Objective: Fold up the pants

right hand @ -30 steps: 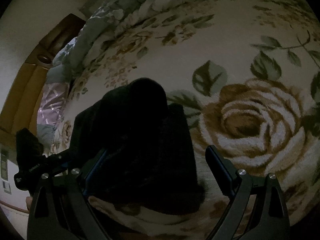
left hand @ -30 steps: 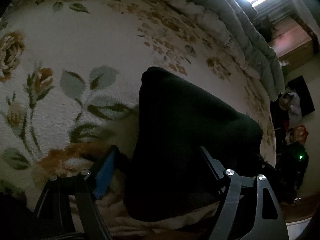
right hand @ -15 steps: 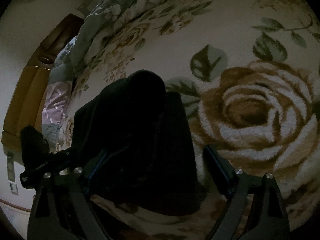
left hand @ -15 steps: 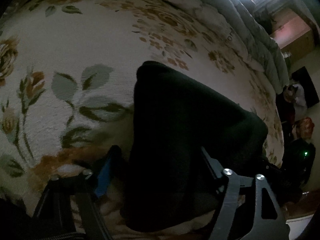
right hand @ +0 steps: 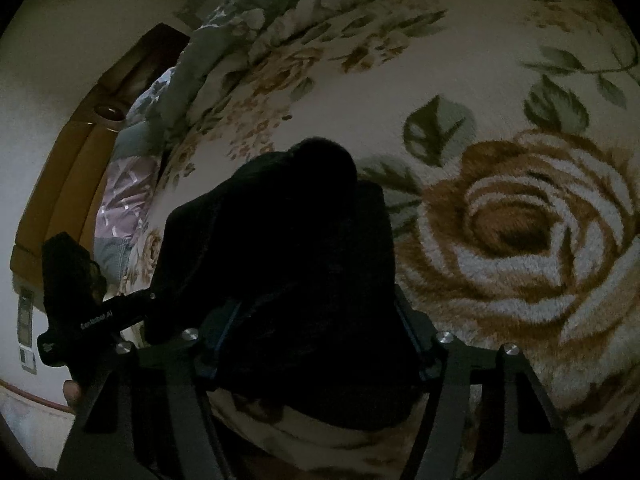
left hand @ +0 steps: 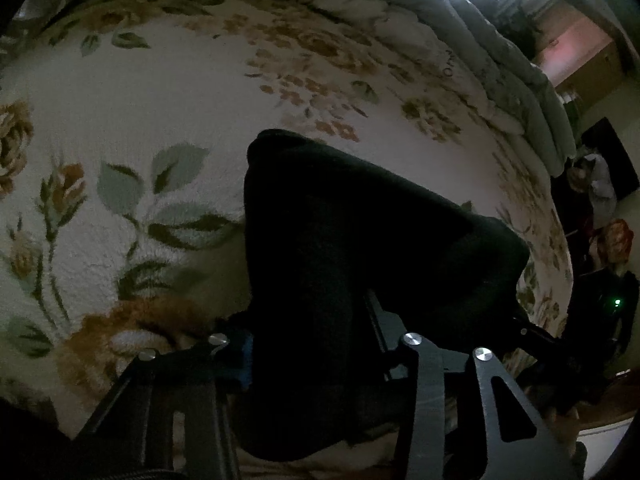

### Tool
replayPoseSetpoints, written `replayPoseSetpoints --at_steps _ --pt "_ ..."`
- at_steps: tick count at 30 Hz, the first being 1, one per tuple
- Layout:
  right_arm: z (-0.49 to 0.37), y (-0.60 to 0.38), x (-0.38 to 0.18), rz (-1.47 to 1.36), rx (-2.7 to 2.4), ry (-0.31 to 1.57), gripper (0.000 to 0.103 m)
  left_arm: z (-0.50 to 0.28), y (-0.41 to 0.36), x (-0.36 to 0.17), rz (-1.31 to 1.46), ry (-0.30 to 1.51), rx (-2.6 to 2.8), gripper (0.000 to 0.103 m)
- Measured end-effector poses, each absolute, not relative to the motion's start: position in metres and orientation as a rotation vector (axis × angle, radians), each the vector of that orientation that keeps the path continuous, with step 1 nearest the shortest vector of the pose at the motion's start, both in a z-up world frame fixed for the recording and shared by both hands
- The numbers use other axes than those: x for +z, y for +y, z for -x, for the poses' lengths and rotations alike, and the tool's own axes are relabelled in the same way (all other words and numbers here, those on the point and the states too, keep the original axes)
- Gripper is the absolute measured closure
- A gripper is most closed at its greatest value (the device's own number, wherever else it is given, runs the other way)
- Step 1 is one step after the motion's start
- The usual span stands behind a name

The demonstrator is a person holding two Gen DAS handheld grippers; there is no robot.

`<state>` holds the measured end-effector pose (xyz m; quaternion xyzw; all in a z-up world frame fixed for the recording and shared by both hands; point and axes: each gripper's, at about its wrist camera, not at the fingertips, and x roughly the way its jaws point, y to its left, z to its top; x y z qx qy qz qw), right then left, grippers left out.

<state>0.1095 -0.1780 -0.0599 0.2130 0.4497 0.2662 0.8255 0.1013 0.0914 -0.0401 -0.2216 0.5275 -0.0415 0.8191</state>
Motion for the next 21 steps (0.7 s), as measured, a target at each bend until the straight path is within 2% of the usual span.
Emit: replayPoseSetpoints --at_steps 7,21 --pt "-0.104 -0.177 -0.053 -0.430 0.570 0.932 0.045 -0.094 0.090 -0.029 0.457 1.106 -0.088 0.071" --pt "-0.092 -0.174 -0.034 -0.423 0.594 0.884 0.051 -0.076 0.091 -0.001 0.458 1.065 -0.088 0.075"
